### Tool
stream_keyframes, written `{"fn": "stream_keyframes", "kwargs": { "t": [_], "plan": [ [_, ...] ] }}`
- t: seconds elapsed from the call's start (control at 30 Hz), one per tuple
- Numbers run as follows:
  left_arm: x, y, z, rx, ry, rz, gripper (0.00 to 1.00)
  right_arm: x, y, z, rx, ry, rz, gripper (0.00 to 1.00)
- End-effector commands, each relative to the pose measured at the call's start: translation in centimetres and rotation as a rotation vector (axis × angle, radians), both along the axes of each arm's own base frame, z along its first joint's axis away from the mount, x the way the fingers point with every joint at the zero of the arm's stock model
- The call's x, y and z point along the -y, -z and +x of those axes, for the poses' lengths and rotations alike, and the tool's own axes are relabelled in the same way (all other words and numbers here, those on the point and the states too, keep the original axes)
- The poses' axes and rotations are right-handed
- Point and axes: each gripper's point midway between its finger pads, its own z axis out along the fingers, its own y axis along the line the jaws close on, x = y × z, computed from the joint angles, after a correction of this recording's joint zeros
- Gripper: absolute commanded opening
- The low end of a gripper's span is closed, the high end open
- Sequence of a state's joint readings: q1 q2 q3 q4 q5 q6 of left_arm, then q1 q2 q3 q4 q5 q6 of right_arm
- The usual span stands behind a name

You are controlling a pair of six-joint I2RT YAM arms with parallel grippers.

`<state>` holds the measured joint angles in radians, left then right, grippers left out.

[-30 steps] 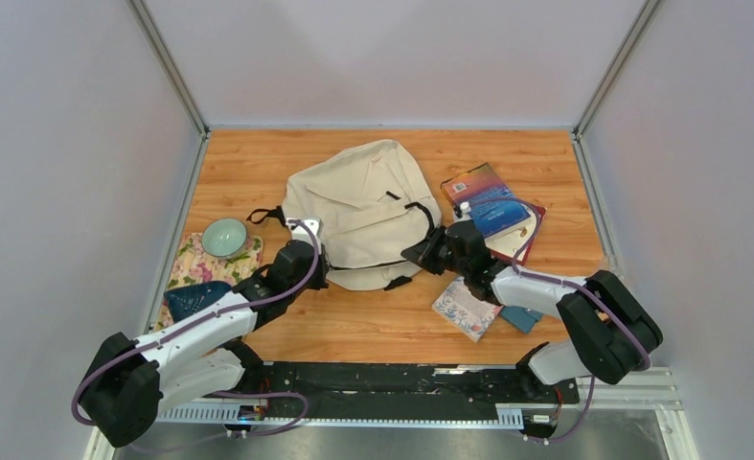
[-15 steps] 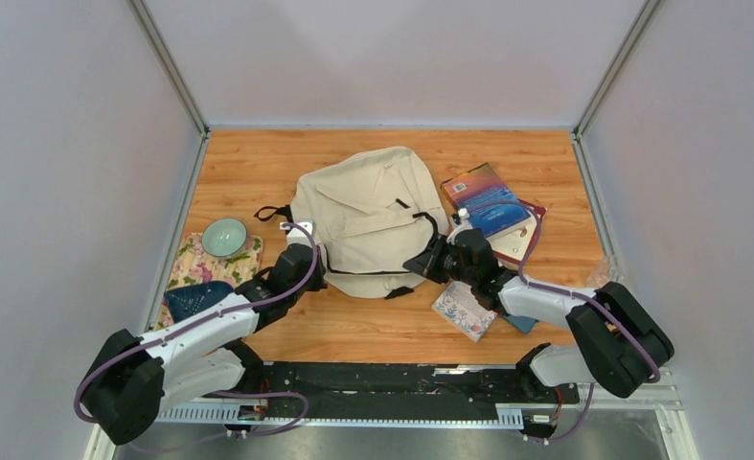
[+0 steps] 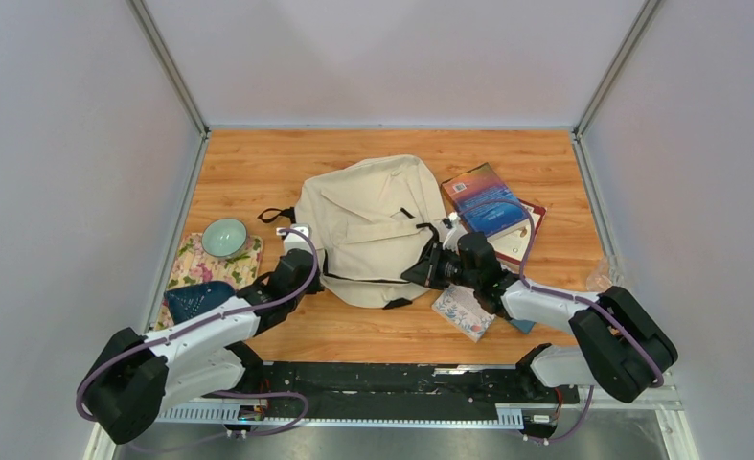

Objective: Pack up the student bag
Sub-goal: Unzip the student bag at the center of the board.

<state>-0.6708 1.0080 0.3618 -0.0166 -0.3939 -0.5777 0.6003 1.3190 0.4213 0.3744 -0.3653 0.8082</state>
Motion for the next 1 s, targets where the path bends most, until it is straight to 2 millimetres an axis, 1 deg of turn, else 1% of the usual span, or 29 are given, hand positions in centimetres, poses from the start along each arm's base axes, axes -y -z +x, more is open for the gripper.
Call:
{"fn": "stream_keyframes", "kwargs": {
  "t": [0.0, 0.13, 0.23, 0.33, 0.43, 0.47, 0.53, 0.57, 0.6, 0.63, 0.67, 0.7, 0.73, 0.77, 0.83, 0.87, 0.9, 0.93, 0.97],
  "plan": [
    [-6.3, 1.9, -0.3, -0.04, -0.172, 0.252, 0.0, 0.7, 0.9, -1.0, 0.016, -0.063, -0.032, 0.0],
    [-5.4, 2.1, -0.2, -0.041, -0.143, 0.211, 0.0, 0.2, 0.8, -1.4, 0.012, -0.085, -0.016, 0.0],
    [-5.0, 1.9, -0.1, -0.036, -0.139, 0.187, 0.01, -0.5, 0.6, -1.7, 0.013, -0.109, -0.008, 0.0],
    [-4.7, 1.6, 0.1, -0.032, -0.133, 0.175, 0.09, -1.1, 0.7, -1.9, -0.001, -0.105, 0.001, 0.0],
    [-4.2, 0.9, 0.2, -0.021, -0.116, 0.146, 0.21, -1.5, 0.8, -1.9, -0.021, -0.089, 0.025, 0.01],
    [-4.0, 0.4, 0.3, -0.009, -0.114, 0.131, 0.3, -1.6, 0.7, -1.9, -0.022, -0.087, 0.035, 0.08],
    [-3.7, 0.0, 0.2, -0.003, -0.103, 0.112, 0.38, -1.7, 0.6, -1.7, -0.036, -0.06, 0.061, 0.15],
    [-3.5, -0.5, 0.3, 0.011, -0.1, 0.094, 0.49, -1.7, 0.5, -1.7, -0.034, -0.059, 0.07, 0.28],
    [-3.4, -0.8, 0.3, 0.016, -0.096, 0.084, 0.54, -2.0, 0.2, -1.6, -0.029, -0.059, 0.081, 0.35],
    [-3.2, -1.1, 0.3, 0.019, -0.088, 0.069, 0.56, -2.1, 0.2, -1.7, -0.035, -0.057, 0.086, 0.47],
    [-2.9, -1.8, 0.4, 0.038, -0.083, 0.047, 0.61, -2.2, -0.1, -1.6, -0.033, -0.057, 0.092, 0.53],
    [-2.7, -2.1, 0.3, 0.043, -0.076, 0.035, 0.65, -2.2, -0.3, -1.7, -0.029, -0.059, 0.096, 0.58],
    [-2.3, -2.5, 0.3, 0.048, -0.06, 0.015, 0.66, -2.3, -0.5, -1.7, -0.026, -0.06, 0.1, 0.64],
    [-2.1, -3.3, 0.4, 0.069, -0.051, -0.007, 0.7, -2.2, -0.7, -1.7, -0.023, -0.06, 0.102, 0.66],
    [-1.7, -4.0, 0.3, 0.082, -0.032, -0.03, 0.73, -1.8, -1.1, -1.8, -0.016, -0.043, 0.094, 0.7],
    [-1.6, -4.6, 0.3, 0.094, -0.029, -0.041, 0.77, -1.6, -1.3, -1.7, -0.001, -0.036, 0.082, 0.71],
    [-1.7, -4.8, 0.3, 0.091, -0.032, -0.038, 0.78, -0.8, -1.5, -1.5, 0.01, -0.001, 0.053, 0.72],
    [-1.8, -5.0, 0.2, 0.092, -0.038, -0.035, 0.78, -0.3, -1.8, -1.4, 0.025, 0.017, 0.034, 0.73],
    [-2.0, -5.3, 0.2, 0.091, -0.045, -0.034, 0.79, 0.5, -2.2, -1.7, 0.027, 0.038, 0.004, 0.73]
  ]
}}
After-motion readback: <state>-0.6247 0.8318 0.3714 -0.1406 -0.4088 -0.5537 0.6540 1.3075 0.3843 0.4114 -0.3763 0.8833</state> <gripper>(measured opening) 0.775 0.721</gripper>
